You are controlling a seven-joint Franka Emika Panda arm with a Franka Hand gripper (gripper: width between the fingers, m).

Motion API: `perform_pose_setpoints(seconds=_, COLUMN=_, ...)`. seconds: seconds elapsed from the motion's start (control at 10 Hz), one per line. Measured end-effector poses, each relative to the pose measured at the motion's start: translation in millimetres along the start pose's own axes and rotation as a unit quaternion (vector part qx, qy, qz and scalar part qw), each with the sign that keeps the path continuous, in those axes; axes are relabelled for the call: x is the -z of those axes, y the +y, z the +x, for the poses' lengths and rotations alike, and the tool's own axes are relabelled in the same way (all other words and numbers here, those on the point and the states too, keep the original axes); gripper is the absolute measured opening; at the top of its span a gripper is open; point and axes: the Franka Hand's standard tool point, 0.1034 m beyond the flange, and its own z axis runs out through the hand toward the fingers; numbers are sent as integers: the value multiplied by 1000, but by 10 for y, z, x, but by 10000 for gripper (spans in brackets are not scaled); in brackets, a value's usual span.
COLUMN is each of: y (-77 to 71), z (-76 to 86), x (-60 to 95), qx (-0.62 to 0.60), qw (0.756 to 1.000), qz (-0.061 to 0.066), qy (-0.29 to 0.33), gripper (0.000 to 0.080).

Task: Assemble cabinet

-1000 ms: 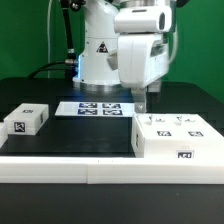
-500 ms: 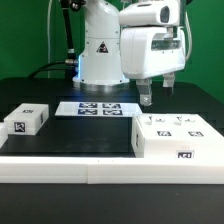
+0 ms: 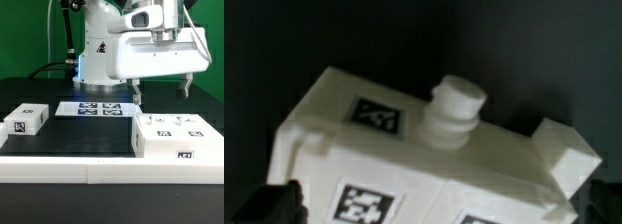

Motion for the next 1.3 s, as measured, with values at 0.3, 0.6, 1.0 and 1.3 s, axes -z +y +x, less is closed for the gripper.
perform_pose_setpoints(seconds=0.3, y=11, z=-17, x=-49, qx=-110, qw=994, qz=9, qy=6, gripper=797)
perform_pose_setpoints(seconds=0.6, y=-67, z=-11, x=-58, qx=-190, qw=982, qz=14, qy=5, gripper=797)
perform_pose_setpoints(seconds=1.0, y=-141, z=-95, x=-239, qx=-193, qw=981, qz=-15, qy=20, gripper=797)
perform_pose_setpoints(seconds=1.3, y=-116, z=-126, x=-272, qx=-175, qw=984, qz=-16, qy=16, gripper=797)
